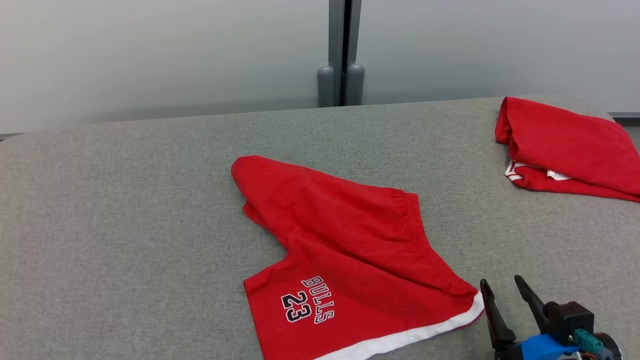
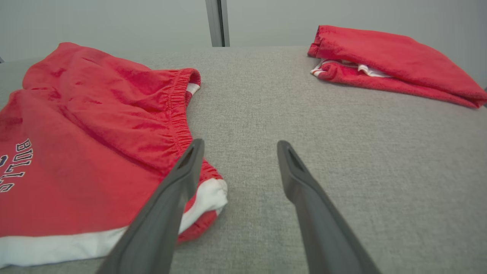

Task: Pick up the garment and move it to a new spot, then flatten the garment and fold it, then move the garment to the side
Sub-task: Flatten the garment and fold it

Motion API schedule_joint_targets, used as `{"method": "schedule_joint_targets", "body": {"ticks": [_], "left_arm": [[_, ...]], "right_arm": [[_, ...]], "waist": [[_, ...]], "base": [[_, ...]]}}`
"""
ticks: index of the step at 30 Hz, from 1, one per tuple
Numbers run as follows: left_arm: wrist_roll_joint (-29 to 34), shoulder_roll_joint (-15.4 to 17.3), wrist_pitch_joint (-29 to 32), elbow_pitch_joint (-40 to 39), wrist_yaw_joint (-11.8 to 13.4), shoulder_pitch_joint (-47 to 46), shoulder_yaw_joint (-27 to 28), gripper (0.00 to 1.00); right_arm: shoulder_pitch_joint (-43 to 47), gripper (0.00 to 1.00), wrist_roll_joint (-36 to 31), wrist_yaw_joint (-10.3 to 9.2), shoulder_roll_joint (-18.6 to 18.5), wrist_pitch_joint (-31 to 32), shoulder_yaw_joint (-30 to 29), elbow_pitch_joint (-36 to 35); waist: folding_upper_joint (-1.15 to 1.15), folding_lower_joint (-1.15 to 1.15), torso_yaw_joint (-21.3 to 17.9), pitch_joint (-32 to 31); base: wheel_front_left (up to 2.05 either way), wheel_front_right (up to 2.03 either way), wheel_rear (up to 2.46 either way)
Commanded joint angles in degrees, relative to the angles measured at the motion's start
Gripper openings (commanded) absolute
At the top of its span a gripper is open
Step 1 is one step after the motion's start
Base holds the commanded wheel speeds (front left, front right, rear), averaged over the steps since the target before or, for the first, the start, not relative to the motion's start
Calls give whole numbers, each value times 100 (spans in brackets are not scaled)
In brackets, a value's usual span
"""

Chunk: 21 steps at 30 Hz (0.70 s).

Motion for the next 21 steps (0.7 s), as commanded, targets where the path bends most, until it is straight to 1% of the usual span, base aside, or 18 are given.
{"method": "schedule_joint_targets", "body": {"ticks": [1,4,9,14,21], "left_arm": [[-22,18,-26,11,-4,26,-13,100],[-274,50,-16,179,-5,-7,-198,100],[-657,178,61,354,-5,-173,-665,100],[-947,284,88,430,-5,-440,-1018,100],[-1181,339,36,506,-3,-753,-1197,100]], "right_arm": [[-68,100,35,1,-23,-17,28,24],[-187,100,114,1,-81,-18,115,245],[-359,100,403,1,-193,-17,332,551],[-543,100,724,1,-344,-17,808,900],[-841,100,1391,1,-474,-17,1538,1481]], "waist": [[0,0,-1,1],[0,0,2,6],[0,0,21,38],[0,0,33,71],[0,0,45,100]], "base": [[0,0,0],[0,0,0],[0,0,0],[0,0,0],[0,0,0]]}}
